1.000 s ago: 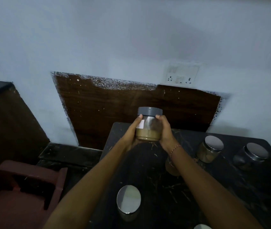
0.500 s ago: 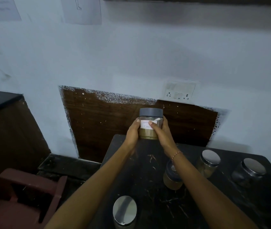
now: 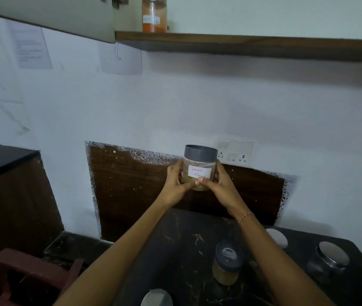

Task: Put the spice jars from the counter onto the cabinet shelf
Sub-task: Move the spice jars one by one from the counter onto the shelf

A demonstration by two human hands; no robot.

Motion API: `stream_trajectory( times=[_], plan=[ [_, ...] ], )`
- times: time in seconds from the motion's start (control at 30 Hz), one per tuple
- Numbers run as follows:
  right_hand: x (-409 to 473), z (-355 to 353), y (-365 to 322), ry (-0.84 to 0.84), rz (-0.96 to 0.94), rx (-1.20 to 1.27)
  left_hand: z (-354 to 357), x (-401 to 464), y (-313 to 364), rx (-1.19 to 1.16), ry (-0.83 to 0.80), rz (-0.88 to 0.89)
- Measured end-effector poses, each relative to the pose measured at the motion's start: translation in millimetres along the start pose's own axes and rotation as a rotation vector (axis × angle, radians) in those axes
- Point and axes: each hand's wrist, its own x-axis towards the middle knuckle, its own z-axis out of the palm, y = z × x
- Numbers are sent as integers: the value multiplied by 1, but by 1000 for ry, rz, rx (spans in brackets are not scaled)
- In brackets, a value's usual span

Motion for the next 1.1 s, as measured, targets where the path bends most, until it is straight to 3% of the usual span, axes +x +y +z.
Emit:
stream_trajectory(
  times=[0.27,0.4,0.77,0.97,1.1],
  plan=[
    [26,-8,-64,155,-158,-46,-7,15,70,123,225,292],
    [52,-9,-114,177,-287,-143,-15,34,108,78,312,335],
    [120,-36,-251,88,-468,-247,-62,103,230,12,326,501],
    [173,-45,-287,132,-468,-276,-79,154,273,146,347,529],
    [218,-42,-295,174,-411,-249,-98,197,288,275,270,501]
  ],
)
